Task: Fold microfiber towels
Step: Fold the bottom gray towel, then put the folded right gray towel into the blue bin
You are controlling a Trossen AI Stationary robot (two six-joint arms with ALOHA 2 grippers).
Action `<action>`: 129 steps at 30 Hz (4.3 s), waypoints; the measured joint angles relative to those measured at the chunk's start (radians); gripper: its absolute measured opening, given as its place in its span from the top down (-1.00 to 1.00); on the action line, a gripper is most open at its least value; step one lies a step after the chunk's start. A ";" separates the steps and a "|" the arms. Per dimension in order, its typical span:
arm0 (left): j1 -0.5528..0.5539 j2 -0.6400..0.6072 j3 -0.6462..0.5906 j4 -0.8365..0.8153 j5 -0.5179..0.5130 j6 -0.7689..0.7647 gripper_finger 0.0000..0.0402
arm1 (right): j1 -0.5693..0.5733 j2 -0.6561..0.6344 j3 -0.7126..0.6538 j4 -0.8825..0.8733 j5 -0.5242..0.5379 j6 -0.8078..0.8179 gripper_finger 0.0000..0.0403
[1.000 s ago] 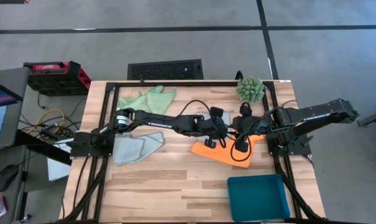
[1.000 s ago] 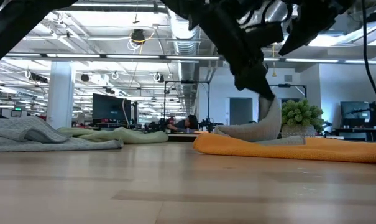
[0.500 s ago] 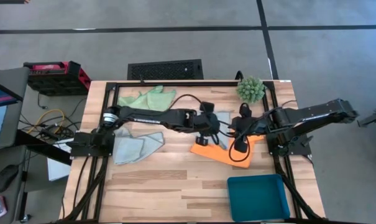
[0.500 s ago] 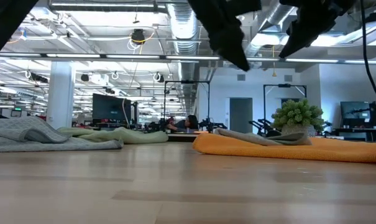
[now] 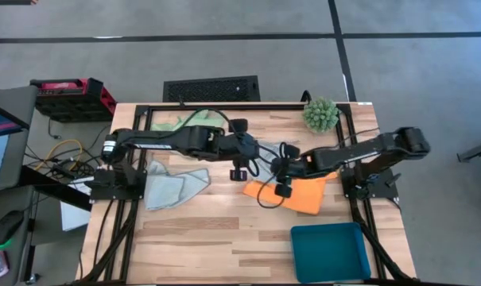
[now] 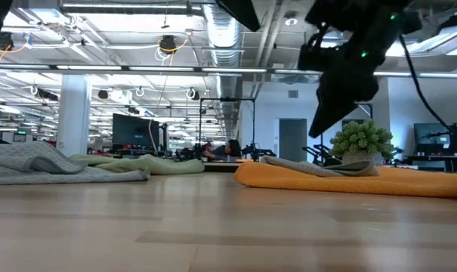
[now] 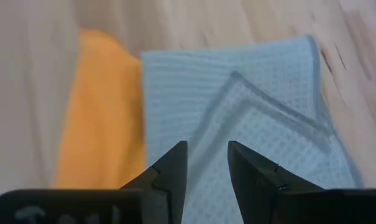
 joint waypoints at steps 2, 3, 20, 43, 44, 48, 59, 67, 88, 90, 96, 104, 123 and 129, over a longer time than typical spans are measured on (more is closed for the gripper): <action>-0.006 -0.010 0.000 -0.018 -0.003 -0.019 0.29 | -0.022 0.033 0.011 0.030 -0.001 0.024 0.31; -0.008 -0.012 0.000 -0.029 -0.007 -0.025 0.29 | -0.032 0.031 0.008 0.013 0.000 0.029 0.31; -0.022 -0.011 -0.001 -0.094 -0.055 -0.074 0.29 | -0.092 0.225 0.017 0.124 -0.054 0.037 0.31; -0.022 -0.010 -0.001 -0.093 -0.054 -0.074 0.29 | -0.093 0.229 0.020 0.022 0.205 0.070 0.34; -0.022 -0.010 -0.001 -0.093 -0.054 -0.074 0.29 | -0.093 0.229 0.020 0.017 0.214 0.070 0.34; -0.022 -0.010 -0.001 -0.093 -0.054 -0.074 0.29 | -0.099 0.206 0.021 0.011 0.222 0.070 0.36; -0.022 -0.010 0.000 -0.093 -0.053 -0.075 0.29 | -0.099 0.086 0.020 -0.198 0.363 0.192 0.37; -0.022 -0.010 0.000 -0.093 -0.052 -0.078 0.29 | -0.100 0.090 0.020 -0.328 0.447 0.322 0.37; -0.022 -0.008 -0.443 0.397 0.170 0.033 0.29 | 0.149 -0.264 0.020 -0.351 0.331 0.278 0.36; -0.022 -0.008 -0.507 0.501 0.172 0.083 0.29 | 0.172 -0.283 0.020 -0.351 0.324 0.278 0.37; -0.022 -0.008 -0.670 0.752 0.173 0.197 0.29 | 0.211 -0.300 0.020 -0.349 0.316 0.278 0.36; -0.022 0.050 -0.753 0.882 0.123 0.335 0.29 | 0.217 -0.295 0.020 -0.340 0.316 0.279 0.37; -0.009 0.218 -0.747 0.996 -0.026 0.519 0.29 | 0.217 -0.295 0.020 -0.342 0.314 0.297 0.38; -0.009 0.251 -0.743 1.115 -0.059 0.527 0.29 | 0.217 -0.295 0.020 -0.340 0.314 0.305 0.38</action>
